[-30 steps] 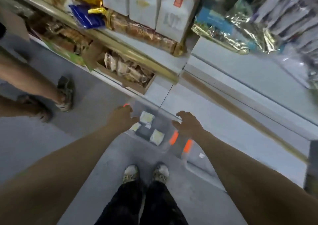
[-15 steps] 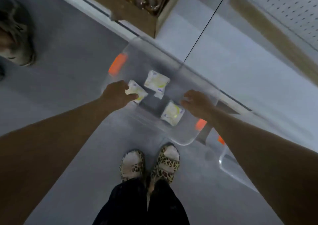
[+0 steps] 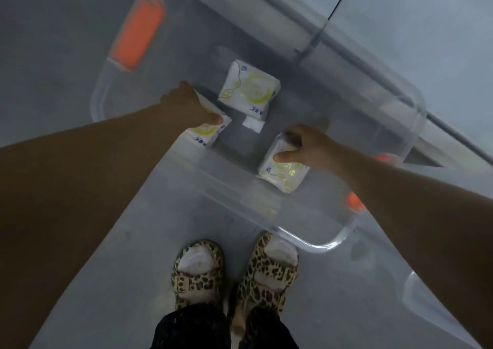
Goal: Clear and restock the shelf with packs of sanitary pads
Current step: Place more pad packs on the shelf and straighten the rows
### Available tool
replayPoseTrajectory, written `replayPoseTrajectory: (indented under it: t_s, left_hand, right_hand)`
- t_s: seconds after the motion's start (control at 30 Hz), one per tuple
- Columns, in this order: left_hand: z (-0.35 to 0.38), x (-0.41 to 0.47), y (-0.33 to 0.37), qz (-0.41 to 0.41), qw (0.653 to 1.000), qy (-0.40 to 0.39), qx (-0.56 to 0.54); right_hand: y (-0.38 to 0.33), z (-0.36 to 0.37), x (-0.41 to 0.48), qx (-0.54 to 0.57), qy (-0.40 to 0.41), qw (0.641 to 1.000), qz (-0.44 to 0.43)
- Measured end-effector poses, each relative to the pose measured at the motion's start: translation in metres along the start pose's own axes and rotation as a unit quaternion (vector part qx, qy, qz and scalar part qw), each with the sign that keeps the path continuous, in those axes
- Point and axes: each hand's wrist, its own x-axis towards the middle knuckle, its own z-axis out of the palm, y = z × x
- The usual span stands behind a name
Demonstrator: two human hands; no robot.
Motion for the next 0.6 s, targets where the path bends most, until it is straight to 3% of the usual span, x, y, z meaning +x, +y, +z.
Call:
replayPoseTrajectory:
  t_s: [0.33, 0.47, 0.6]
  left_hand:
    - [0.002, -0.004, 0.008, -0.031, 0.995, -0.033, 0.088]
    - [-0.013, -0.026, 0.007, -0.045, 0.997, -0.045, -0.042]
    - [-0.04, -0.076, 0.012, -0.042, 0.977, -0.063, -0.201]
  right_hand:
    - [-0.007, 0.001, 0.002, -0.005, -0.03, 0.999, 0.032]
    - [-0.016, -0.011, -0.024, 0.067, -0.002, 0.995, 0.067]
    - [-0.024, -0.029, -0.073, 0.167, 0.068, 0.981, 0.075]
